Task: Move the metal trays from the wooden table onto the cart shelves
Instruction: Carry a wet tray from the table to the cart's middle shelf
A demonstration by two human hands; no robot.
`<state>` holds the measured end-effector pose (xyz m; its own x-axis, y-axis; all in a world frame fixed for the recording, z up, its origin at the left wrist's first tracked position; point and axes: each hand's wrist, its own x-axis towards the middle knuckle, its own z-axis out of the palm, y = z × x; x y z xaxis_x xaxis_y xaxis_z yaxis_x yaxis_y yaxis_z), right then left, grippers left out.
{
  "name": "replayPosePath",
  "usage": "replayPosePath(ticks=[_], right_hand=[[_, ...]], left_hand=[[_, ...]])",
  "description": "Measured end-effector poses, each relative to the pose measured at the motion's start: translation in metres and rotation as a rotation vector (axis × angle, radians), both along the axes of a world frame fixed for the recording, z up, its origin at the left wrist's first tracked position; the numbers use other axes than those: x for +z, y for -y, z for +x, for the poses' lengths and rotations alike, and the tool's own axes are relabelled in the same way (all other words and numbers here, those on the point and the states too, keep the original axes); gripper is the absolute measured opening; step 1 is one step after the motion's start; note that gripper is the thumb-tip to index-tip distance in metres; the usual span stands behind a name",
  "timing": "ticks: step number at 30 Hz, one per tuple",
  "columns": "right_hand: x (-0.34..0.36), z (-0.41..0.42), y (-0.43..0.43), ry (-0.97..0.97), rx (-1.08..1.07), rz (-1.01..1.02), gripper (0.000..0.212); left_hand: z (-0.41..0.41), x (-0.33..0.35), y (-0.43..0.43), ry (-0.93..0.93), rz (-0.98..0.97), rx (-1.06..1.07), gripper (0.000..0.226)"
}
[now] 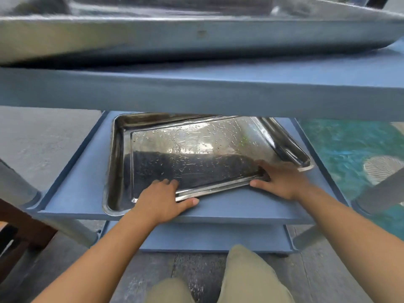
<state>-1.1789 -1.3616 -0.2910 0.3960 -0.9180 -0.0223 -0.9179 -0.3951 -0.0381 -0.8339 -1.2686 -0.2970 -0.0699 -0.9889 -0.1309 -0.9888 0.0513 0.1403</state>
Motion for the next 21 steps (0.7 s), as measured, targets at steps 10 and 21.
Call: replayPosePath(ticks=[10, 21], right_hand=[[0.092, 0.045, -0.097, 0.064, -0.128, 0.327, 0.072], [0.303, 0.056, -0.211, 0.181, -0.292, 0.514, 0.061]], left_hand=[[0.019, 0.098, -0.060, -0.186, 0.389, 0.098, 0.085], [0.008, 0.314, -0.154, -0.171, 0.406, 0.041, 0.063]])
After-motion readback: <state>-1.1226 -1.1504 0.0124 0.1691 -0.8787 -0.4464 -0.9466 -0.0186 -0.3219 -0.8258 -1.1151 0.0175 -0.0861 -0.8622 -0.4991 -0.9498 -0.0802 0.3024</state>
